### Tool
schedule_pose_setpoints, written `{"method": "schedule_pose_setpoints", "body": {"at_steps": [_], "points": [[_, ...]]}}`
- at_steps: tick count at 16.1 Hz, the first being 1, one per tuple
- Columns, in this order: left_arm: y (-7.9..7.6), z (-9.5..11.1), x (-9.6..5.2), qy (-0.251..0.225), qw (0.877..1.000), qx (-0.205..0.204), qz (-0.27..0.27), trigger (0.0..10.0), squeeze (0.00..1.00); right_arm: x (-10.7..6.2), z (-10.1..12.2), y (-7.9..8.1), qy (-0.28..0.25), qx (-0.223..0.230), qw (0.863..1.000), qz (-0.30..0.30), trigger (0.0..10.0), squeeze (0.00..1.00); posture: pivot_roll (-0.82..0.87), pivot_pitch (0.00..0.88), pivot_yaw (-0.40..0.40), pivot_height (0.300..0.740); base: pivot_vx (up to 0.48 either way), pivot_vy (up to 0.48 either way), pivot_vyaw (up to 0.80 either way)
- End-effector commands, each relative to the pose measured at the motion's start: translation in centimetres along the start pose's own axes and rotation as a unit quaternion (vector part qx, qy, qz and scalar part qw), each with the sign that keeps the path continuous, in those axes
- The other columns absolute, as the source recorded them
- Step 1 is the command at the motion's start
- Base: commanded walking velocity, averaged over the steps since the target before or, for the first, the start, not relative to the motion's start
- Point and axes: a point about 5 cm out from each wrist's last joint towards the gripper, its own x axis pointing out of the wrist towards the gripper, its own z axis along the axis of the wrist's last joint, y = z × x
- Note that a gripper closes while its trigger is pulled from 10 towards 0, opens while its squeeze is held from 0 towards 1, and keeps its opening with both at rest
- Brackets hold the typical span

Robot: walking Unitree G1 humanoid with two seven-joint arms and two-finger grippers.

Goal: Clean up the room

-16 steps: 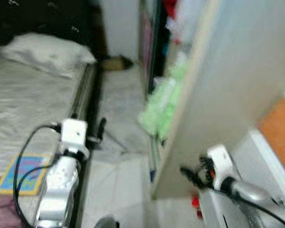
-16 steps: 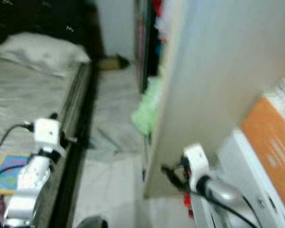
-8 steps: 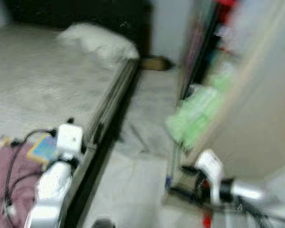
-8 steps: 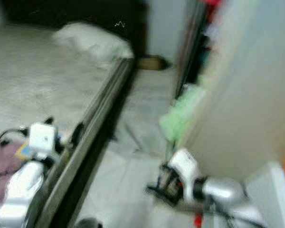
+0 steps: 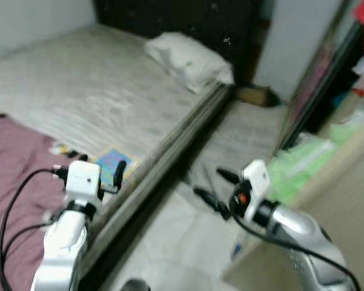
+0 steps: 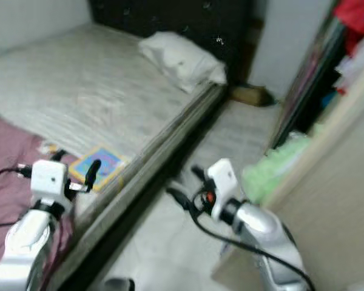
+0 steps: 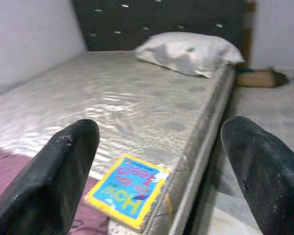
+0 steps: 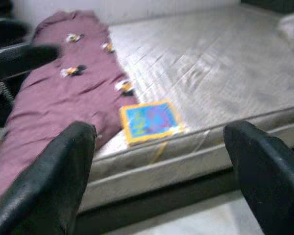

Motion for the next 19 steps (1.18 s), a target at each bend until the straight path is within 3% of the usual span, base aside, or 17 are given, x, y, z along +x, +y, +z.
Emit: {"method": "schedule_pose_setpoints", "body": {"at_steps": [1, 3, 5, 12, 19], "points": [[-0.3, 0.5, 0.0, -0.007, 1.000, 0.005, 0.005, 10.0, 0.00, -0.3, 0.3, -1.0, -0.016, 0.004, 0.998, -0.059, 10.0, 0.00, -0.03, 0.000, -0.047, 0.740, 0.000, 0.000, 0.80], [0.0, -0.1, -0.1, 0.013, 0.999, -0.028, 0.043, 10.0, 0.00, 0.1, 0.5, -1.1, -0.048, 0.020, 0.990, -0.128, 10.0, 0.00, -0.03, 0.000, -0.043, 0.740, 0.000, 0.000, 0.80], [0.1, -0.1, 0.1, 0.016, 0.998, -0.035, 0.051, 10.0, 0.00, 0.3, 0.4, -1.2, -0.061, 0.019, 0.982, -0.177, 10.0, 0.00, -0.03, 0.000, -0.043, 0.740, 0.000, 0.000, 0.80], [0.1, 0.3, 0.7, 0.006, 0.998, -0.033, 0.056, 10.0, 0.00, 0.8, 0.9, -1.3, -0.084, 0.012, 0.973, -0.215, 10.0, 0.00, -0.04, 0.000, -0.042, 0.740, 0.000, 0.000, 0.80], [-0.3, 0.5, 1.3, 0.002, 0.998, -0.057, 0.034, 10.0, 0.00, 1.0, 1.3, -1.9, -0.092, 0.002, 0.968, -0.232, 10.0, 0.00, -0.04, 0.000, -0.050, 0.740, 0.000, 0.000, 0.80]]}}
